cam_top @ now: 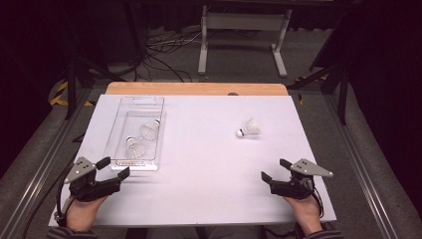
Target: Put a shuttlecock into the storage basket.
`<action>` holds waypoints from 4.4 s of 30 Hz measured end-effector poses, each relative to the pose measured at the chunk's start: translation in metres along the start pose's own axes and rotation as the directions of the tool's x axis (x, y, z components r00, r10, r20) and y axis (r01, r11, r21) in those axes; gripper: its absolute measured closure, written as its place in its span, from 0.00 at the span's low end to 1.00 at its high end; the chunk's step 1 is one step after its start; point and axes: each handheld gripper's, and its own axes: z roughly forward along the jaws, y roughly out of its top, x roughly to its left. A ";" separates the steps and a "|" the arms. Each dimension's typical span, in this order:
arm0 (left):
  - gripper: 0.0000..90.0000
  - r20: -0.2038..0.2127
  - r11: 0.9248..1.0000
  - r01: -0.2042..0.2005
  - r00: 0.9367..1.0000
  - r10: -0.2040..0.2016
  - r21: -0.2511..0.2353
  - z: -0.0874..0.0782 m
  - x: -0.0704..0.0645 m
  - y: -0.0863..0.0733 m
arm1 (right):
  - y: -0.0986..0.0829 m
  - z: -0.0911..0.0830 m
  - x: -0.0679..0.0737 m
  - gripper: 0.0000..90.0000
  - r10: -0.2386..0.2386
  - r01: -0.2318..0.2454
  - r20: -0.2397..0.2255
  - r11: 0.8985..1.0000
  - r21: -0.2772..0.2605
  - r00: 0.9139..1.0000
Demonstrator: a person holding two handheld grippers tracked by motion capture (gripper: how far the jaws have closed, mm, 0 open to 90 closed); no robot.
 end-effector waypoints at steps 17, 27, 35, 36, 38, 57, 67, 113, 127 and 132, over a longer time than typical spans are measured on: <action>0.22 0.004 1.000 -0.009 1.000 0.009 -0.002 0.000 -0.002 0.000 | 0.006 0.002 0.000 0.16 0.020 -0.020 0.002 0.999 -0.040 1.000; 0.22 -0.003 1.000 -0.002 1.000 0.002 -0.002 0.000 -0.002 -0.001 | 0.014 0.012 0.003 0.16 0.003 -0.003 0.005 0.999 -0.049 1.000; 0.22 -0.002 1.000 -0.011 1.000 0.011 -0.001 -0.001 -0.002 -0.001 | 0.021 0.021 0.005 0.16 -0.002 0.002 -0.001 0.998 -0.062 1.000; 0.22 -0.001 1.000 -0.011 1.000 0.011 0.000 -0.001 -0.002 -0.001 | 0.021 0.021 0.005 0.16 -0.002 0.002 -0.001 0.998 -0.060 1.000; 0.22 -0.001 1.000 -0.011 1.000 0.011 0.002 -0.001 -0.002 -0.001 | 0.022 0.023 0.006 0.16 -0.003 0.002 -0.003 0.998 -0.059 1.000; 0.22 0.001 1.000 -0.003 1.000 0.003 -0.007 -0.002 -0.002 -0.001 | 0.036 0.045 0.002 0.15 -0.015 0.015 0.006 1.000 -0.025 1.000; 0.22 -0.001 1.000 0.000 1.000 0.000 -0.009 -0.002 -0.001 -0.002 | 0.047 0.060 -0.003 0.16 -0.030 0.030 0.020 0.999 0.014 0.999; 0.22 0.005 1.000 0.006 1.000 -0.006 -0.017 -0.004 0.000 -0.002 | 0.109 0.105 -0.038 0.26 0.098 -0.102 0.033 0.977 0.186 0.995; 0.22 0.005 1.000 0.004 1.000 -0.004 -0.018 -0.004 0.000 -0.002 | 0.115 0.121 -0.052 0.34 0.158 -0.170 0.065 0.940 0.294 0.985; 0.22 0.007 1.000 0.001 1.000 -0.001 -0.018 -0.004 0.000 -0.002 | 0.125 0.124 -0.055 0.37 0.146 -0.166 0.086 0.929 0.330 0.986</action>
